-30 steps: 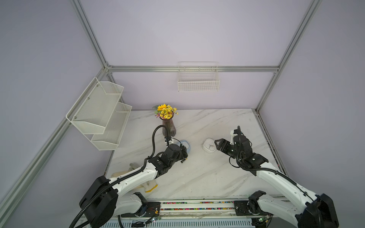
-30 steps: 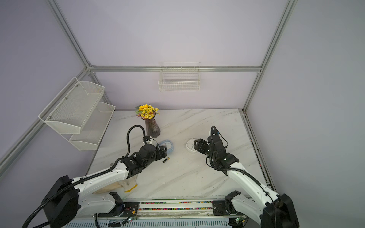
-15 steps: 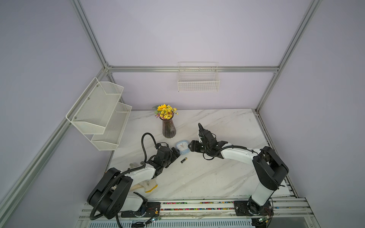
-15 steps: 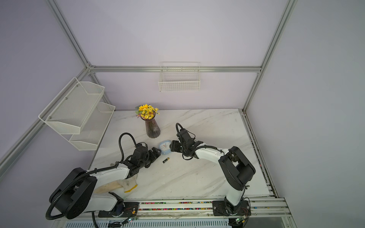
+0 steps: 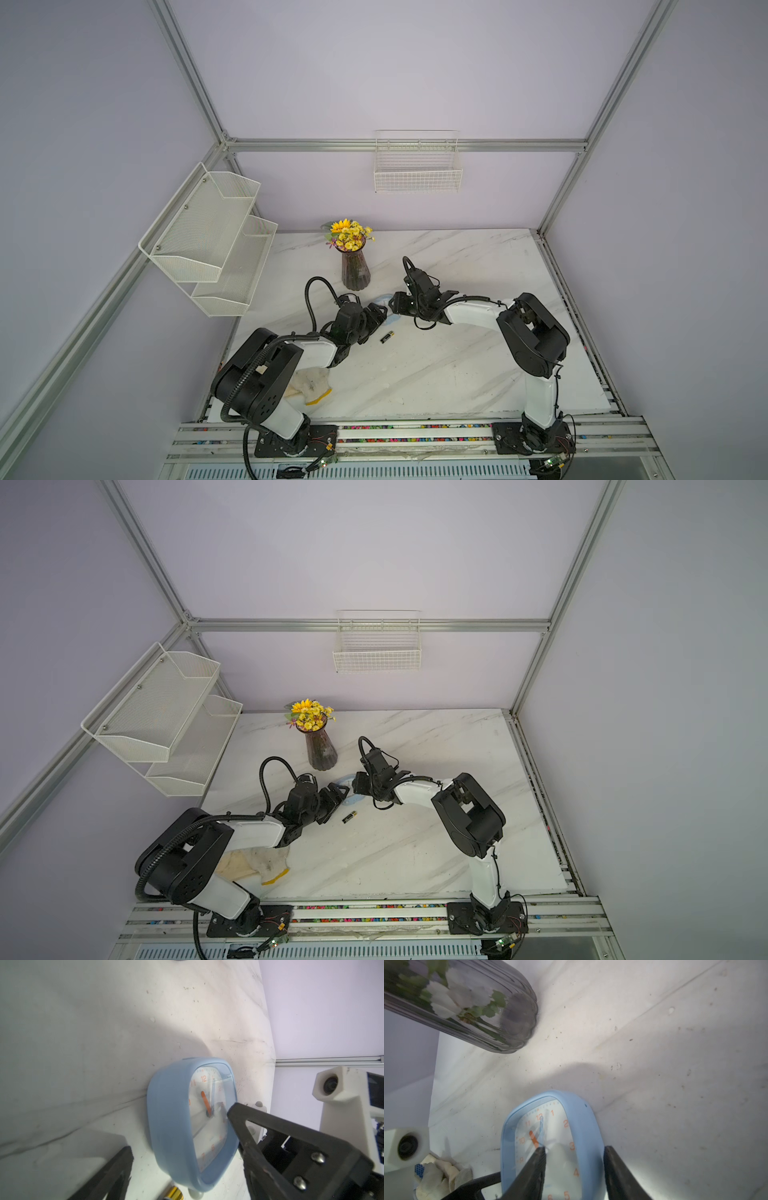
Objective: Insert the battery into the alarm
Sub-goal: Adjust the alarm at the center of the board.
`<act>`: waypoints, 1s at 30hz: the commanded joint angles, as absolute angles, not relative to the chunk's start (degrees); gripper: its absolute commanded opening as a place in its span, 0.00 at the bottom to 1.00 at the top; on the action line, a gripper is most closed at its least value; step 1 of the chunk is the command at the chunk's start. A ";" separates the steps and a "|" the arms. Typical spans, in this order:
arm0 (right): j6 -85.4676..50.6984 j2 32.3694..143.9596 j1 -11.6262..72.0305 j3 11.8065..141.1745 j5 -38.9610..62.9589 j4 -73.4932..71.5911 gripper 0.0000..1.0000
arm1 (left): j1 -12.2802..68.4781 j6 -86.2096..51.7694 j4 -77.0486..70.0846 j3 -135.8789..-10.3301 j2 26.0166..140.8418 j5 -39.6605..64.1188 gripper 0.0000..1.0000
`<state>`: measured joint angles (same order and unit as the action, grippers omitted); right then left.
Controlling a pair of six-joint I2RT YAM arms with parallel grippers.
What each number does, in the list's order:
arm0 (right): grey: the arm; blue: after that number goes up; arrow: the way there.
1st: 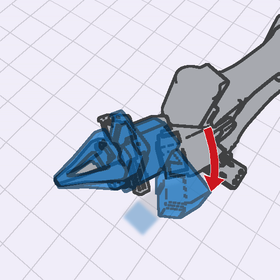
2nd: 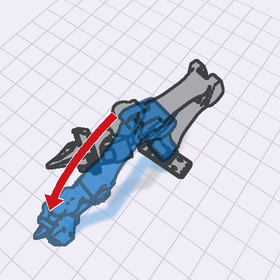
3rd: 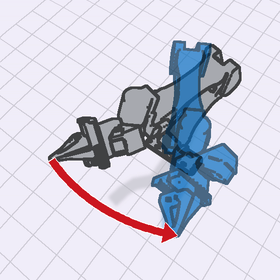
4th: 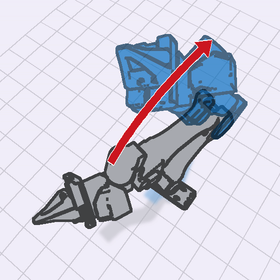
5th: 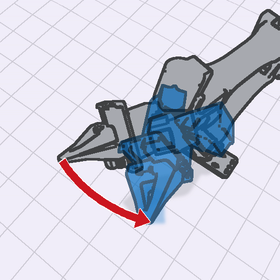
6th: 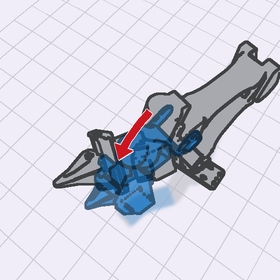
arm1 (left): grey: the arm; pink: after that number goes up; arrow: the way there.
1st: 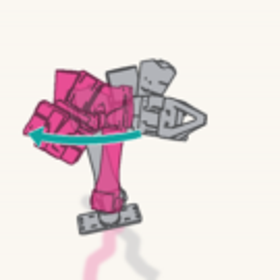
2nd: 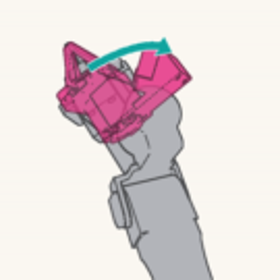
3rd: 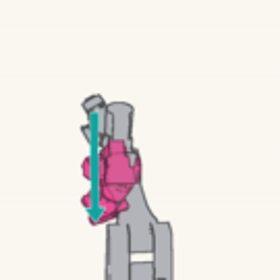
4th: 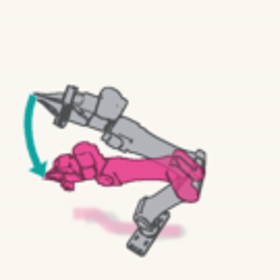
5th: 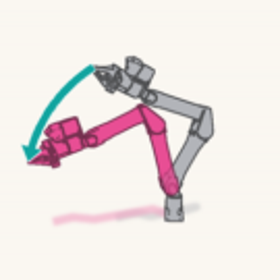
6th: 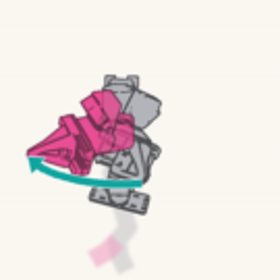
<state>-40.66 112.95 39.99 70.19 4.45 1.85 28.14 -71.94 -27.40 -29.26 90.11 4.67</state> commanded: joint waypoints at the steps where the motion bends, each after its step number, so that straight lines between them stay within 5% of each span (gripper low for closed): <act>1: -41.28 113.93 40.17 70.46 3.05 1.64 0.45 | 27.86 -73.69 -28.25 -29.48 92.04 5.61 0.82; 30: -51.95 110.25 40.17 59.20 8.54 -8.79 0.40 | 28.45 -81.39 -51.30 -24.28 98.51 5.76 0.59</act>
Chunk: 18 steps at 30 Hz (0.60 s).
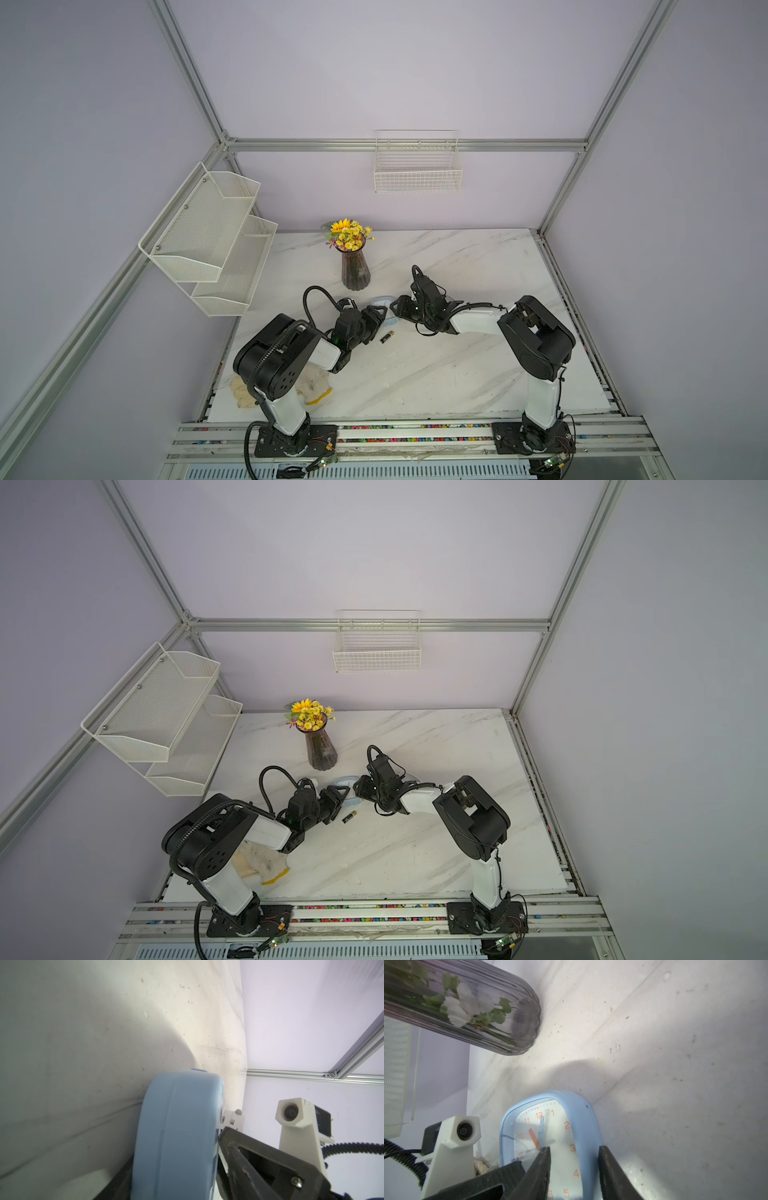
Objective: Insert the battery into the alarm
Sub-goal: Adjust the alarm at the center of the board.
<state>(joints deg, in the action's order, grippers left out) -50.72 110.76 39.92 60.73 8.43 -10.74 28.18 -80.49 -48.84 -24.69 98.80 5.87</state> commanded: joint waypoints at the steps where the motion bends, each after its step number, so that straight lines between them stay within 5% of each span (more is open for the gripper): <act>1: -52.03 110.07 40.17 59.14 8.46 -8.72 0.41 | 28.53 -81.39 -51.28 -24.21 98.37 5.64 0.57; 18: -50.34 104.96 40.17 57.96 3.76 -6.21 0.42 | 28.91 -77.73 -50.33 -24.43 96.26 5.63 0.35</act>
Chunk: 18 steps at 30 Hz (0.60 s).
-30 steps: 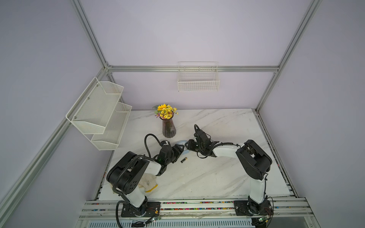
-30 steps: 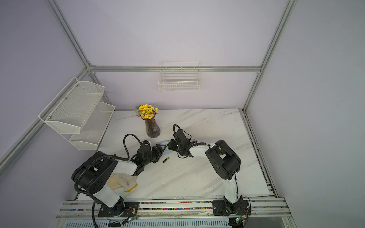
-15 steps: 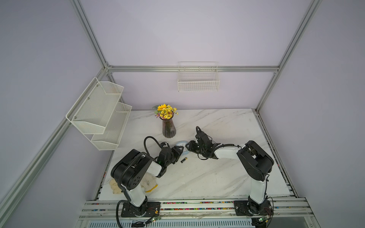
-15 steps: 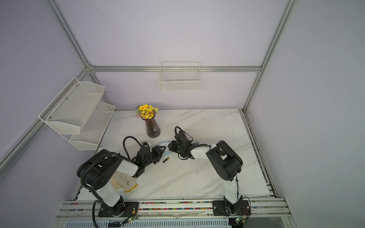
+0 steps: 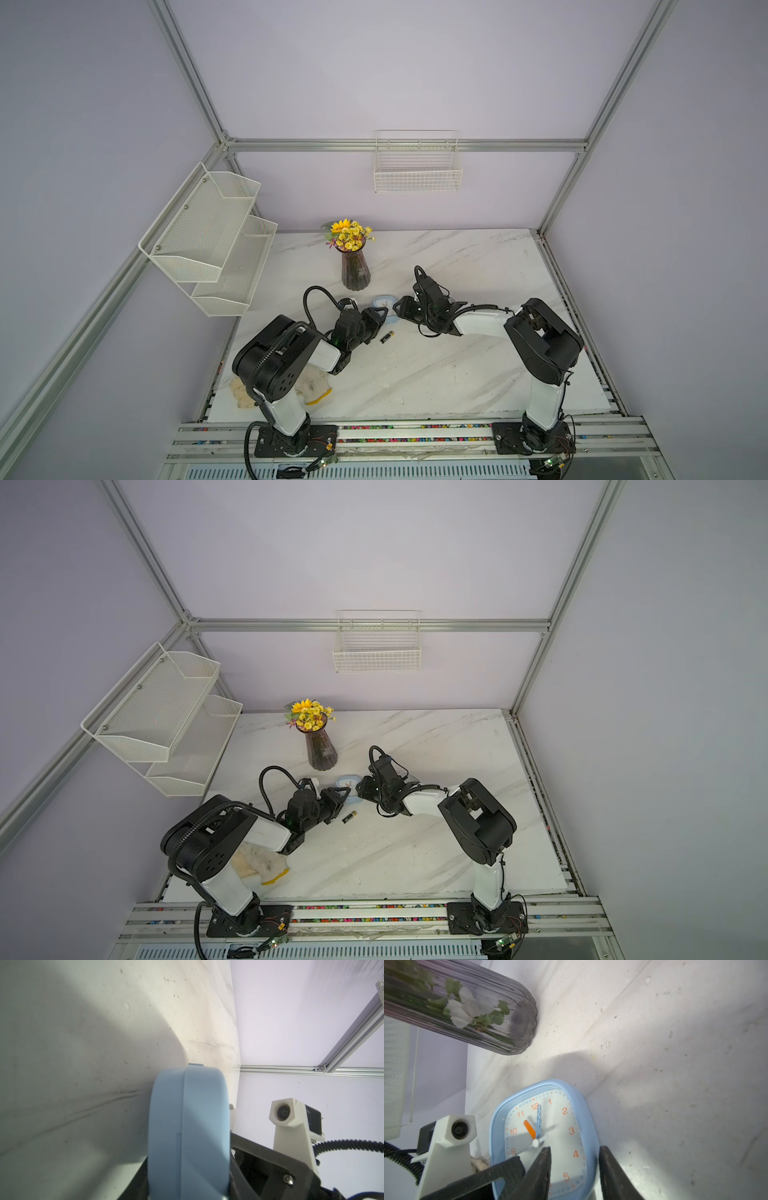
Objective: Insert the battery into the alarm
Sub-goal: Adjust the alarm at the center of the board.
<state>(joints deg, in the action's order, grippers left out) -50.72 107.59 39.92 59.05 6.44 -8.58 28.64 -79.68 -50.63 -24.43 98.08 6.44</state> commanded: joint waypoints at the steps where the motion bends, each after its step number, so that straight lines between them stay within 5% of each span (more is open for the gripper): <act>1: -50.36 104.36 40.17 57.75 2.44 -5.71 0.43 | 28.92 -77.25 -49.64 -24.43 95.71 5.47 0.34; 18: -49.29 100.64 37.87 55.29 -9.02 2.51 0.42 | 40.56 -50.30 -7.32 -38.58 75.53 -17.45 0.27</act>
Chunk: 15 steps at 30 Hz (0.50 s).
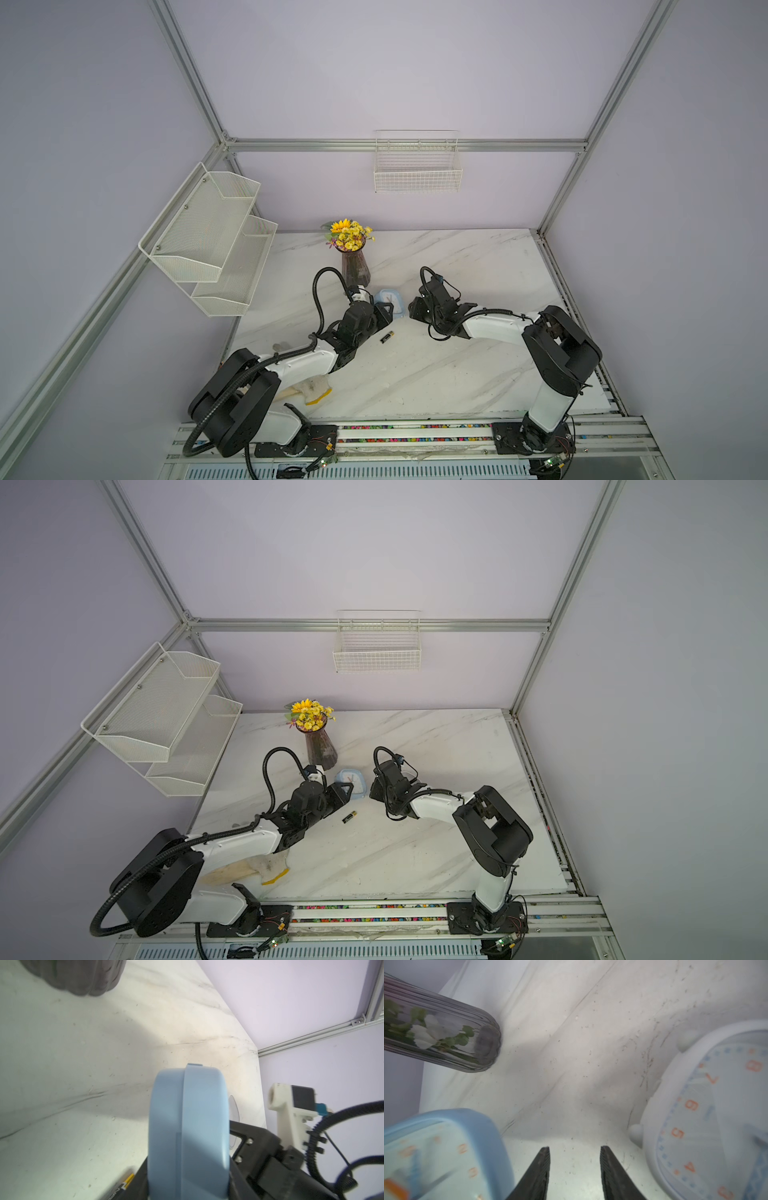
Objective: Insert the battery into the alarm
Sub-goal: Adjust the alarm at the center of the board.
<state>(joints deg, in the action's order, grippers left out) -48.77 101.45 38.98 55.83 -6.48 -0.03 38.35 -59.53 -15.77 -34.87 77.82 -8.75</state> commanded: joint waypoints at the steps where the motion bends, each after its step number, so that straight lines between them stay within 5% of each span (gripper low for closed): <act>1: -49.32 100.32 37.34 55.04 -9.37 2.87 0.41 | 41.68 -48.10 -5.63 -39.60 75.36 -18.68 0.27; 15: -48.50 90.23 24.89 47.39 -6.28 3.96 0.41 | 54.80 -24.34 4.83 -51.00 84.05 -26.98 0.28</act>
<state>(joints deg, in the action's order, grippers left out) -48.73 93.58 26.28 48.62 -7.38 3.07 52.38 -32.21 4.64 -47.57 82.30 -22.98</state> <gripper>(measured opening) 0.409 0.406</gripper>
